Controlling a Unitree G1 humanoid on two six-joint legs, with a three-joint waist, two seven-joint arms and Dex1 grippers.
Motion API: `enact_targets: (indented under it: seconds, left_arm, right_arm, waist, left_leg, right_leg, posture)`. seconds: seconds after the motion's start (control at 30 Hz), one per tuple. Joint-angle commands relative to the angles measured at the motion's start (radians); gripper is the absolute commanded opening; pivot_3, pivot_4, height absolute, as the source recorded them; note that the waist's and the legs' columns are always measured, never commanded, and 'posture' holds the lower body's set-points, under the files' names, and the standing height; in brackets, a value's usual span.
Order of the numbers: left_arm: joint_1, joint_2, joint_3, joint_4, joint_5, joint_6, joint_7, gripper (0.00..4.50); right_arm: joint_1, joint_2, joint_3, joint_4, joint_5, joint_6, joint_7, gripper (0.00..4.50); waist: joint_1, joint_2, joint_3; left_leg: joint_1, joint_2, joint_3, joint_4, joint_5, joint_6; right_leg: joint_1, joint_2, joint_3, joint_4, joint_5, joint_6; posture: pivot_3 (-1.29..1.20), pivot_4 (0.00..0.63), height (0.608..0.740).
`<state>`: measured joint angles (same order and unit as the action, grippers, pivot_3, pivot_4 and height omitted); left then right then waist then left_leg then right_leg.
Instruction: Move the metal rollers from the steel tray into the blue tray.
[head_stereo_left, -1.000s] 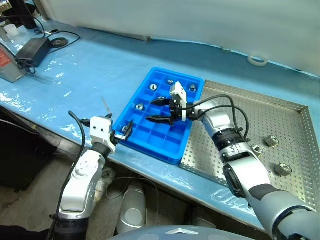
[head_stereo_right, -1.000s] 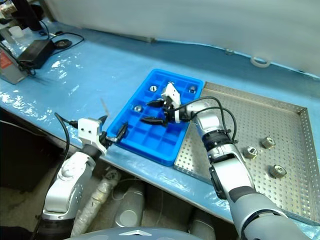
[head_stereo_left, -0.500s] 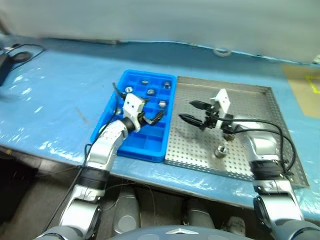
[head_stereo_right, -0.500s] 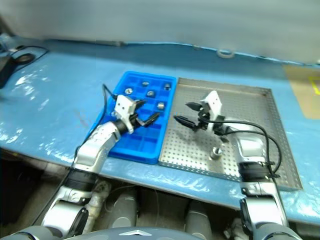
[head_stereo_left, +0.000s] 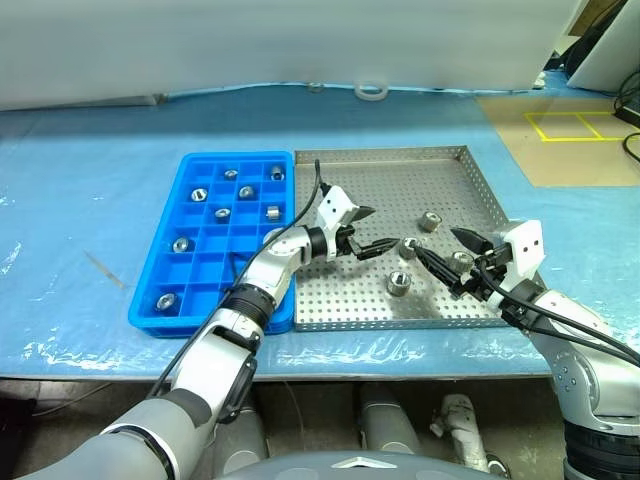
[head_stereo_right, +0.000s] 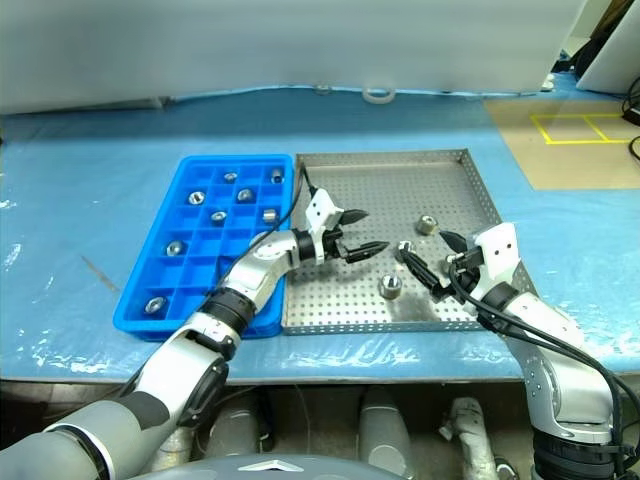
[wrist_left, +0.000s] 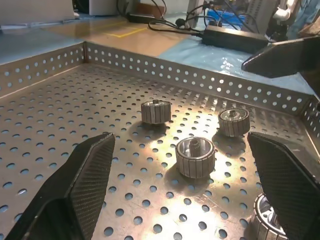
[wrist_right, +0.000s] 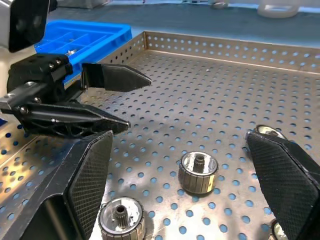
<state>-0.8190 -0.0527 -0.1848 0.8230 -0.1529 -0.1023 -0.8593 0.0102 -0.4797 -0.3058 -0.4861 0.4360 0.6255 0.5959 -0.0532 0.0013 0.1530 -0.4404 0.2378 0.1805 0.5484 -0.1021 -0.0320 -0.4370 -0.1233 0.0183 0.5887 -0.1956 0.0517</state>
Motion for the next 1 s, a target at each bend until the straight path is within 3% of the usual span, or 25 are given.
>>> enact_targets:
  seconds: [0.03,0.27,0.37,0.63,1.0]
  left_arm:
    - [-0.036,-0.037,0.004,0.047,0.012,-0.043,-0.008,4.46]
    - [-0.025,-0.068,-0.025,0.071,0.033,-0.010,-0.102,4.46]
    - [-0.008,-0.077,-0.064,0.058,0.048,0.022,-0.178,4.46]
    - [-0.015,-0.071,-0.115,0.053,0.072,0.115,-0.310,4.46]
    - [-0.039,-0.058,-0.157,0.139,0.173,0.087,-0.295,4.46]
  right_arm:
    - [-0.014,-0.028,-0.021,-0.017,0.022,-0.009,-0.004,4.50]
    - [-0.070,-0.060,0.001,0.043,0.019,-0.017,0.004,4.50]
    - [-0.059,-0.075,-0.006,0.057,0.016,-0.023,0.015,4.50]
    - [-0.032,-0.060,0.014,0.036,0.018,-0.024,-0.001,4.50]
    - [0.020,-0.042,0.006,0.007,0.022,-0.039,-0.030,4.50]
  waist:
    - [-0.001,0.000,0.000]
    - [0.003,0.000,-0.001]
    - [0.010,0.000,-0.001]
    - [0.007,0.001,-0.002]
    - [-0.008,0.001,-0.002]
  left_leg:
    - [-0.001,-0.001,0.000,0.001,-0.001,0.001]
    - [-0.001,-0.003,0.001,0.001,-0.003,0.005]
    - [0.000,-0.003,0.002,0.000,-0.004,0.006]
    - [0.002,-0.002,0.006,-0.001,-0.004,0.006]
    - [0.002,-0.001,0.012,-0.001,-0.004,0.007]
  right_leg:
    - [0.001,-0.001,0.000,-0.001,0.000,0.000]
    - [0.002,-0.002,0.004,-0.002,0.001,0.000]
    - [0.002,-0.002,0.004,-0.002,0.004,-0.006]
    - [0.001,-0.002,0.006,-0.002,0.003,-0.004]
    - [-0.002,-0.002,0.009,-0.002,0.001,0.001]
  posture:
    - [-0.53,0.150,0.740]
    - [-0.50,0.150,0.740]
    - [-0.50,0.150,0.740]
    - [-0.52,0.150,0.740]
    - [-0.55,0.150,0.740]
